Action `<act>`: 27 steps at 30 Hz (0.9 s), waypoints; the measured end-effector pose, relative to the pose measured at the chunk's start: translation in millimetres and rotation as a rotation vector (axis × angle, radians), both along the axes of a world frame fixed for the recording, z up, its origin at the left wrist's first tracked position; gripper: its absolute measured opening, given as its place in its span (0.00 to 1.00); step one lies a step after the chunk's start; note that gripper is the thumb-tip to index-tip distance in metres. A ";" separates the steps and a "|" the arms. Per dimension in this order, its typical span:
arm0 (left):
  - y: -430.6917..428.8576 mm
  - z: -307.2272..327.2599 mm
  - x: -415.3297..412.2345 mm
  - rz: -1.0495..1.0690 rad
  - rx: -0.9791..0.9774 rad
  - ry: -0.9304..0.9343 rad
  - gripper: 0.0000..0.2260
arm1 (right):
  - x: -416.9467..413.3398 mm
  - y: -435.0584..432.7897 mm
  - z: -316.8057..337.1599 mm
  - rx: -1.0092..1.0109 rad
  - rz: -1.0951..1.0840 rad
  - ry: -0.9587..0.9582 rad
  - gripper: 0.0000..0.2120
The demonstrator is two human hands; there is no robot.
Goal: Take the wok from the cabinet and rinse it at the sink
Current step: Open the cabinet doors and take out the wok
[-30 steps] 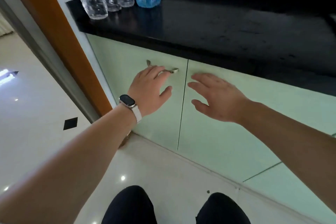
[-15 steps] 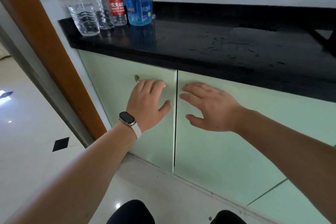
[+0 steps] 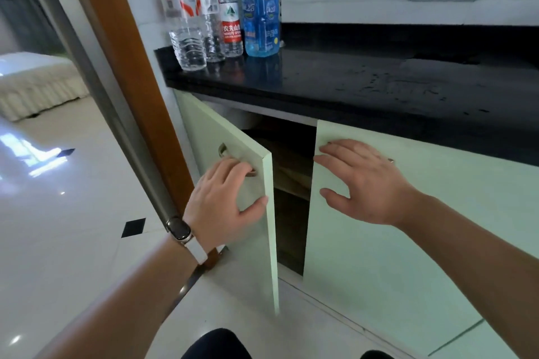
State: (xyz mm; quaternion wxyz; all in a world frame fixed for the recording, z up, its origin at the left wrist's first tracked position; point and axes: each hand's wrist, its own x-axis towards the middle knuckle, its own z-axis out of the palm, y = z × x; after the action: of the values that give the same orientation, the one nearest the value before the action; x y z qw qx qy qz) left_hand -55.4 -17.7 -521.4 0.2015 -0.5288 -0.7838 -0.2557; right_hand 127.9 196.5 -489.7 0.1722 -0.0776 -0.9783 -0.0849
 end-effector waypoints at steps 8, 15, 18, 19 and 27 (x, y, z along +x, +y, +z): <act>-39.7 8.6 -12.1 0.022 0.027 -0.034 0.25 | -48.4 -69.8 -6.2 -0.273 0.241 0.018 0.34; -89.3 8.2 -21.5 0.007 0.156 -0.085 0.31 | -101.1 -120.1 -25.9 -0.377 0.453 0.021 0.32; -105.7 13.7 -24.1 0.036 0.134 -0.005 0.33 | -122.5 -136.4 -37.1 -0.440 0.515 0.062 0.32; -111.4 15.0 -25.5 0.048 0.133 0.029 0.32 | -129.0 -142.0 -40.5 -0.455 0.538 0.072 0.32; -165.7 12.8 -40.9 0.229 0.209 0.164 0.24 | -187.1 -191.6 -55.6 -0.368 0.583 0.162 0.35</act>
State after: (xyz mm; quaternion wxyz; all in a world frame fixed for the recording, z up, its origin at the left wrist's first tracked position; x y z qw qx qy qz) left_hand -96.3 -183.4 -508.7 0.3465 -0.4313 -0.7889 -0.2674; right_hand -59.3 5.0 -545.3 0.2492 0.1689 -0.9414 0.1519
